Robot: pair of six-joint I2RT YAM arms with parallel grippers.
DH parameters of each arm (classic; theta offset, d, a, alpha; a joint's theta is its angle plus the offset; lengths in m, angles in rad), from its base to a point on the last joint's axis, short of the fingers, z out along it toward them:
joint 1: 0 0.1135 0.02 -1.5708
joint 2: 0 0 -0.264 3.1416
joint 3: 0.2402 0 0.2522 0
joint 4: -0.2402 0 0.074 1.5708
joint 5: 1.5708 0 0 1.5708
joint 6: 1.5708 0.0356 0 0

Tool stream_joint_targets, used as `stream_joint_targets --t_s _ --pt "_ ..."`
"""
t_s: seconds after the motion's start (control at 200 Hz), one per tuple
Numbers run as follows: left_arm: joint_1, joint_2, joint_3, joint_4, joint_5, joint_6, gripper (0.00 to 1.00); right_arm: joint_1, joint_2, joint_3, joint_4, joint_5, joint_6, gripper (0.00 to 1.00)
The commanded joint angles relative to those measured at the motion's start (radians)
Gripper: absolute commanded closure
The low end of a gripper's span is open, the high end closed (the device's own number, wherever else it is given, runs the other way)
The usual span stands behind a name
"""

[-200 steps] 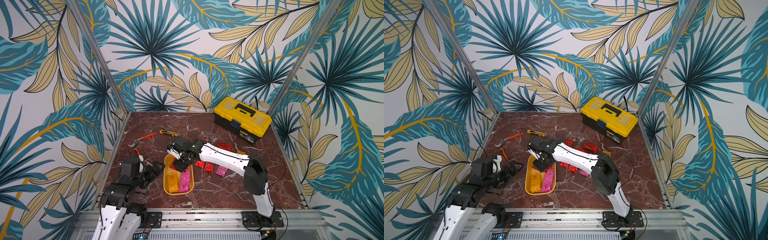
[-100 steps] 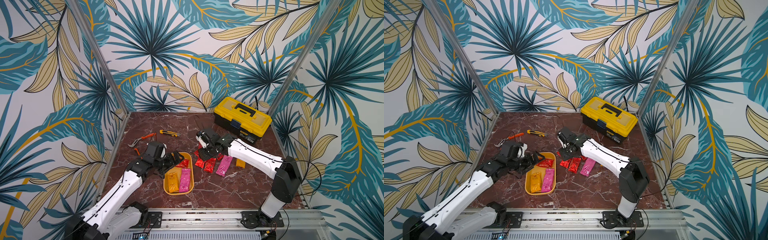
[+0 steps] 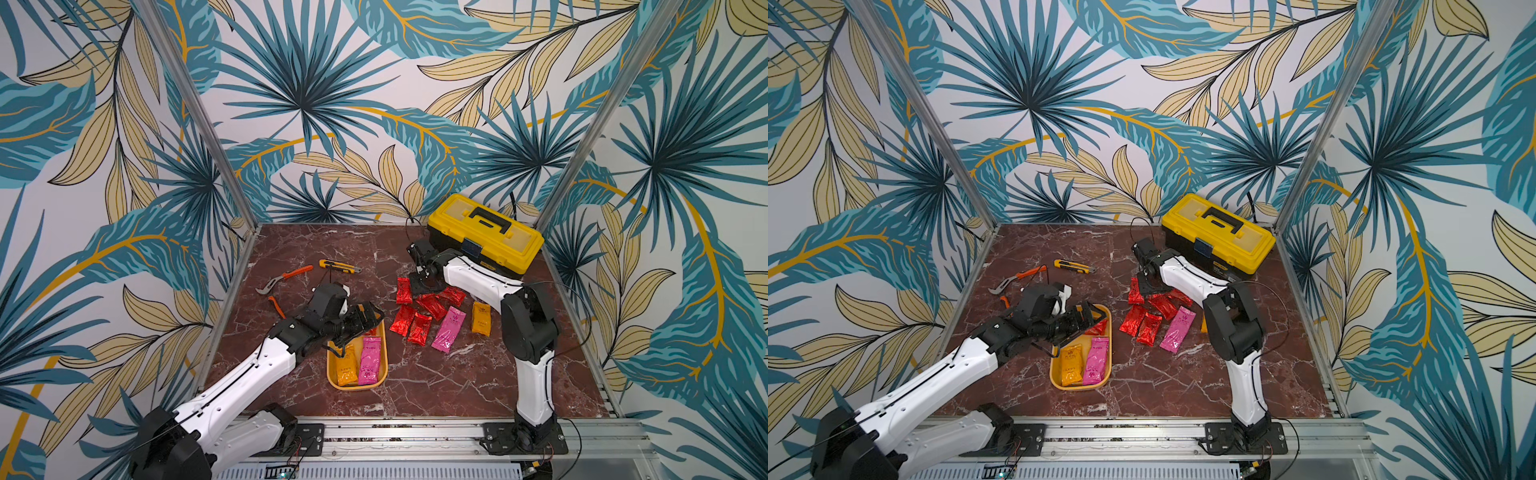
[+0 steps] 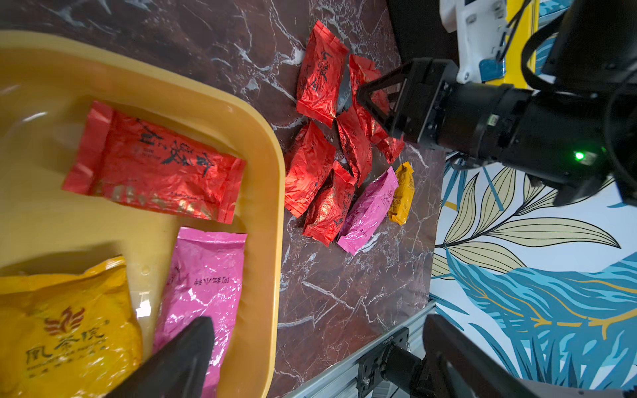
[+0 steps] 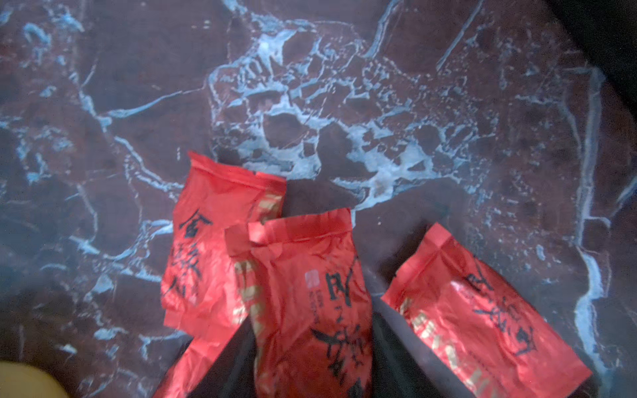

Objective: Take the tea bags out of the storage box
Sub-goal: Place the tea bag at the center of the board.

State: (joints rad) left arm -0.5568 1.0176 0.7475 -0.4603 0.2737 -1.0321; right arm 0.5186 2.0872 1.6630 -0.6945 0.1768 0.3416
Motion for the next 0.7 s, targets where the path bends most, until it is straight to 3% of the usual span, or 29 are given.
stream_joint_targets --t_s 0.0,0.27,0.696 --pt "-0.001 -0.059 -0.052 -0.017 -0.036 -0.022 0.0 -0.017 0.023 0.039 0.006 0.031 0.041 0.48" --pt "0.002 -0.126 -0.072 -0.078 -0.078 -0.018 0.0 -0.029 0.056 0.064 0.007 0.03 0.045 0.46" --pt "0.005 -0.155 0.069 -0.415 -0.238 0.137 0.0 -0.034 0.049 0.063 0.007 0.027 0.036 0.37"
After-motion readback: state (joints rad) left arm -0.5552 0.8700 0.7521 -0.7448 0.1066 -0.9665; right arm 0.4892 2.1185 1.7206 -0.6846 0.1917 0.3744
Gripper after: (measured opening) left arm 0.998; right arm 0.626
